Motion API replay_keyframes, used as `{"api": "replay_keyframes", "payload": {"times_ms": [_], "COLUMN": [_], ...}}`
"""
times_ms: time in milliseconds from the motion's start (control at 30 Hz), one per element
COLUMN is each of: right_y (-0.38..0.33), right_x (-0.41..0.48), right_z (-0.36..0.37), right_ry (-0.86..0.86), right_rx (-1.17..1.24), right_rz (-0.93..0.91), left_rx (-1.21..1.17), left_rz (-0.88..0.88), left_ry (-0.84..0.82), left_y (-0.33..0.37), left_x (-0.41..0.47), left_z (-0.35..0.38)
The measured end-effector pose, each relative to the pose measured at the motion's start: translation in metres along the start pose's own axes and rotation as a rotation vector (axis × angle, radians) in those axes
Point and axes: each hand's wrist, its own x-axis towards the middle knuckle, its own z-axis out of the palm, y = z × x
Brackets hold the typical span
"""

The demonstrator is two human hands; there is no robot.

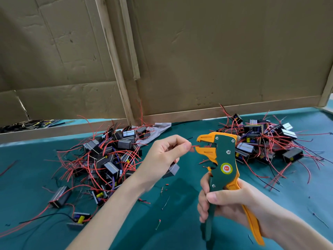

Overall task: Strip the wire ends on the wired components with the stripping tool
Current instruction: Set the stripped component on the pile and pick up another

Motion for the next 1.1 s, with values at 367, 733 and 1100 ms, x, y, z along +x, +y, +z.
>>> {"api": "replay_keyframes", "payload": {"times_ms": [367, 733, 1100], "right_y": [-0.003, 0.009, 0.006], "right_x": [-0.008, 0.003, 0.009], "right_z": [0.004, 0.02, 0.003], "right_ry": [0.026, 0.202, 0.385], "right_rx": [-0.131, 0.216, 0.478], "right_rz": [0.072, 0.091, 0.152], "left_rx": [-0.022, 0.318, 0.17], "left_rz": [-0.078, -0.077, 0.334], "left_ry": [-0.113, -0.012, 0.226], "left_y": [0.005, -0.016, 0.068], "left_x": [0.0, 0.008, 0.115], "left_z": [-0.009, -0.014, 0.074]}}
